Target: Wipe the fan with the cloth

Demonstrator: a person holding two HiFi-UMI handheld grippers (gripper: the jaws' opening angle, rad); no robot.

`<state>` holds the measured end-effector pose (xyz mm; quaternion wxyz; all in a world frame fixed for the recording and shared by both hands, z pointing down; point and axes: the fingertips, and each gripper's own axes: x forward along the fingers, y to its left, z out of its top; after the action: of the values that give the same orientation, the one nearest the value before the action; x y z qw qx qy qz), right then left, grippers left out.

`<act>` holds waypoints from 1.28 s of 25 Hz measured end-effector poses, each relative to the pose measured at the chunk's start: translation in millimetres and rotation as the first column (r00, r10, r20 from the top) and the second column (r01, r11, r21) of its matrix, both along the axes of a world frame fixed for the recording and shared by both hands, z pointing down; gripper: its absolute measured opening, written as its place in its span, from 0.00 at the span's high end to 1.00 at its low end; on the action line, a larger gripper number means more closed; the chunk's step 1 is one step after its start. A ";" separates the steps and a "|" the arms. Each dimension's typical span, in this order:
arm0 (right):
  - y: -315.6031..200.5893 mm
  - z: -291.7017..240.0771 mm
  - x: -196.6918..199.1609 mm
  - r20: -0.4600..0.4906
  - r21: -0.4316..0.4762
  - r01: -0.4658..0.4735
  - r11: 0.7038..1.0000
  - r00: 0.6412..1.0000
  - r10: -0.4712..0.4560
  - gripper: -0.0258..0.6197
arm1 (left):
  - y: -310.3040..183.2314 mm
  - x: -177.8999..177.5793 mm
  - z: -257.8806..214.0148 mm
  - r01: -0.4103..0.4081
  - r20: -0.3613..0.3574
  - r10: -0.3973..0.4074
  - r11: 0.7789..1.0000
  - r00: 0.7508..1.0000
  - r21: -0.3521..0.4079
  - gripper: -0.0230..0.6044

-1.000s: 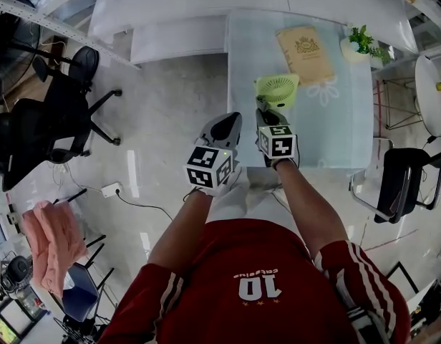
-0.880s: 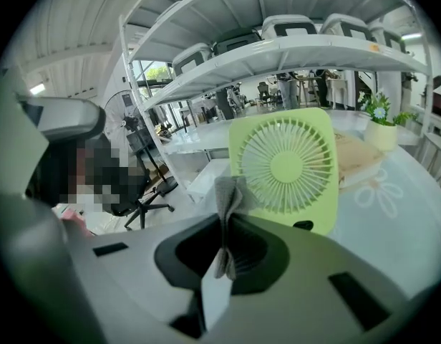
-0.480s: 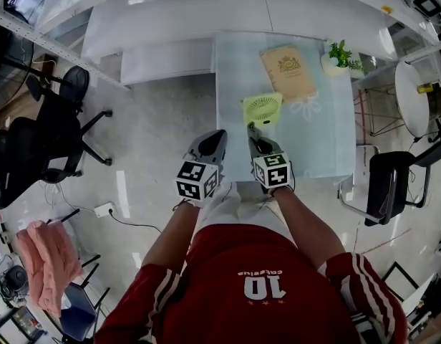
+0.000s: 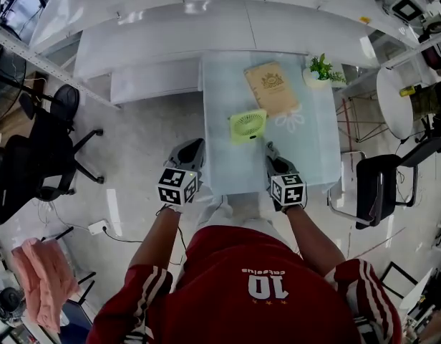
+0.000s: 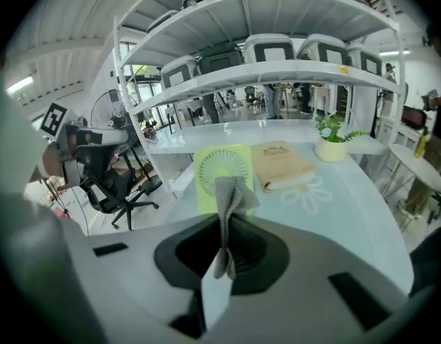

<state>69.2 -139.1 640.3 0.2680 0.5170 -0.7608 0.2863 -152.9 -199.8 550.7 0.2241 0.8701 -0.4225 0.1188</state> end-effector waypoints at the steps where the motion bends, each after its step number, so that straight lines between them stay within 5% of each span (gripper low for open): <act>1: 2.1 -3.3 10.4 -0.005 0.003 -0.018 1.000 1.000 0.018 0.92 | -0.3 -1.0 -2.8 -0.001 0.004 0.001 1.000 1.000 0.005 0.96; 8: 9.4 -37.0 66.3 -0.023 0.067 -0.080 0.995 0.996 0.082 0.92 | 3.4 -2.1 -29.3 0.039 0.017 -0.040 0.998 0.999 0.052 0.96; 15: 33.3 -68.8 92.2 -0.041 0.128 -0.009 0.992 0.999 0.015 0.92 | 42.8 13.5 -67.6 0.102 0.020 -0.104 0.990 0.994 0.100 0.96; 23: 88.5 -91.4 147.7 -0.010 0.163 0.069 0.984 0.998 -0.068 0.92 | 110.8 89.8 -78.8 0.174 -0.036 -0.171 0.981 0.985 0.088 0.96; 32: 160.9 -151.9 232.0 0.084 0.253 0.060 0.966 0.993 -0.084 0.92 | 218.9 176.5 -131.1 0.207 -0.005 -0.210 0.957 0.978 0.202 0.96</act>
<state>301.2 21.8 488.4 0.1747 0.5047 -0.8209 0.2021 23.6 19.1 419.5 0.1428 0.8379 -0.5235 0.0585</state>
